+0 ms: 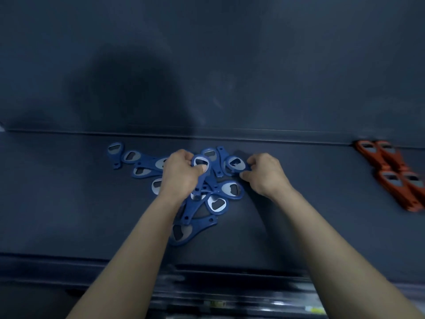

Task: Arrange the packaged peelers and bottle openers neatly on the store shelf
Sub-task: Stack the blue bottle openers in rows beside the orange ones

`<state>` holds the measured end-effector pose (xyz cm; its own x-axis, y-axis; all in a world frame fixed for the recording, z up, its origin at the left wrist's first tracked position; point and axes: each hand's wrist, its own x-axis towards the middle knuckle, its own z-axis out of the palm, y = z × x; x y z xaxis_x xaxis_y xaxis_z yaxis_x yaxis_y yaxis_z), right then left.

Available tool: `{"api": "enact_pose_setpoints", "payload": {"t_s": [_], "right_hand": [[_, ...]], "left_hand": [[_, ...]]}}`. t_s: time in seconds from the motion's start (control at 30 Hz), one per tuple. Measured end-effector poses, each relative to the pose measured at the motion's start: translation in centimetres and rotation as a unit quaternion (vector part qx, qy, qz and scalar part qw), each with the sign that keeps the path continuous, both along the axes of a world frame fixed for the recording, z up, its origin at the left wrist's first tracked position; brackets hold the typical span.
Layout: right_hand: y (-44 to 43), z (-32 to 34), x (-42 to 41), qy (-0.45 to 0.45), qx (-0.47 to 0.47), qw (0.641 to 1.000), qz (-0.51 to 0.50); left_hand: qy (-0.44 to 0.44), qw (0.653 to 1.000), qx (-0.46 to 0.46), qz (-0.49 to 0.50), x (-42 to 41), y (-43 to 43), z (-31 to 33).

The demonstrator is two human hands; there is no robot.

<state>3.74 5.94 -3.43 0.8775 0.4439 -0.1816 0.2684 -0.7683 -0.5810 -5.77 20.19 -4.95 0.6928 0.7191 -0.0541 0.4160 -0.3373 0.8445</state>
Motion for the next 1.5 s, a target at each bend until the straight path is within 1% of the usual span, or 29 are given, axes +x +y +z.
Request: {"api": "enact_pose_setpoints", "payload": {"t_s": [0.1,0.27,0.37,0.47,0.57,0.7,0.77,0.87,1.0,1.13,1.2,1.33,1.4,1.5], "right_hand": [[-0.3,0.4,-0.6,0.008,0.001,1.0,0.002],[0.2,0.3,-1.7,0.037,-0.006,0.999,0.019],[0.5,-0.4,-2.5,0.058,-0.022,0.997,0.037],[0.4,-0.6,-2.4,0.048,-0.048,0.997,0.041],[-0.4,-0.7,-1.5,0.011,-0.106,0.994,0.021],[-1.9,-0.8,-0.1,-0.032,-0.15,0.988,-0.015],[-2.7,-0.9,0.8,-0.056,-0.152,0.986,-0.038],[-4.0,-1.1,1.9,-0.099,-0.14,0.982,-0.08],[-5.5,-0.8,2.2,-0.145,-0.133,0.973,-0.12],[-6.1,-0.4,1.3,-0.127,-0.116,0.976,-0.133],[-6.1,-0.8,0.7,-0.111,-0.112,0.979,-0.126],[-5.4,-1.4,0.1,-0.076,-0.121,0.982,-0.127],[-5.2,-1.6,0.1,-0.081,-0.13,0.981,-0.122],[-5.8,-1.5,0.6,-0.103,-0.137,0.979,-0.11]], "left_hand": [[0.021,0.999,0.008,-0.041,0.4,0.2,-0.1],[0.073,0.984,0.068,-0.145,0.8,1.0,-0.3],[0.104,0.976,0.064,-0.181,0.8,1.6,-0.6],[0.118,0.968,0.068,-0.209,0.6,1.9,-0.6],[0.117,0.962,0.071,-0.238,0.5,1.7,-0.6],[0.092,0.969,0.095,-0.209,0.7,0.9,-0.8],[0.08,0.972,0.116,-0.19,0.8,0.4,-0.5],[0.088,0.973,0.141,-0.163,1.1,-0.5,-0.1],[0.128,0.957,0.215,-0.149,1.8,-2.3,0.2],[0.235,0.922,0.269,-0.147,2.3,-4.6,0.3],[0.262,0.914,0.266,-0.156,2.5,-5.4,0.4],[0.246,0.924,0.22,-0.195,3.0,-6.1,0.6],[0.226,0.927,0.211,-0.212,2.9,-6.2,0.6],[0.174,0.935,0.207,-0.23,2.5,-6.3,0.2]]}}
